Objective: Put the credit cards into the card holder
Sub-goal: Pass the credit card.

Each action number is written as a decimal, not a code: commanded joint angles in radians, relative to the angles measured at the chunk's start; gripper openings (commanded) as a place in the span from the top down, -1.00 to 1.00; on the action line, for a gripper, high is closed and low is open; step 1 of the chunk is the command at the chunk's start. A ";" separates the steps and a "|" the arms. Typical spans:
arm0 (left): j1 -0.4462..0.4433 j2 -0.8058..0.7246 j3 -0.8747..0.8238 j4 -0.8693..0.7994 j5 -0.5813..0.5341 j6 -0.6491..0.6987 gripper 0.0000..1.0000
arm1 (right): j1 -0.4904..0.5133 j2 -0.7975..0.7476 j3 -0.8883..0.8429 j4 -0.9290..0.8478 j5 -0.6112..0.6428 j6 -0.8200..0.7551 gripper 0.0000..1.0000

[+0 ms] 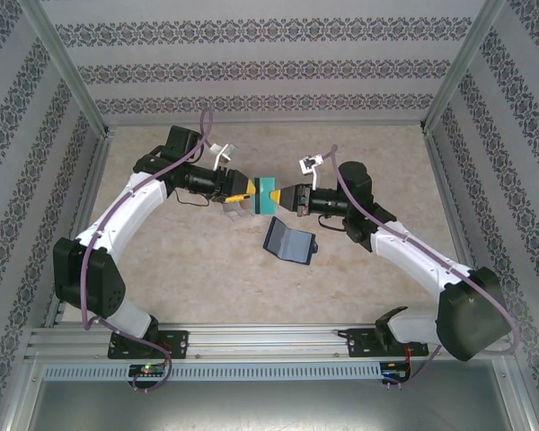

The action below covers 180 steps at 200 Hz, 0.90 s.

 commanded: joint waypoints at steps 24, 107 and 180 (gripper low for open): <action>0.013 -0.068 -0.054 0.110 -0.087 -0.196 -0.58 | 0.035 -0.113 -0.021 -0.194 0.236 -0.317 1.00; 0.022 -0.025 -0.057 0.033 -0.153 -0.487 -0.65 | 0.401 -0.192 -0.178 -0.124 1.024 -1.328 1.00; 0.007 0.002 -0.108 0.093 -0.165 -0.547 -0.53 | 0.491 -0.125 -0.142 -0.044 1.159 -1.364 1.00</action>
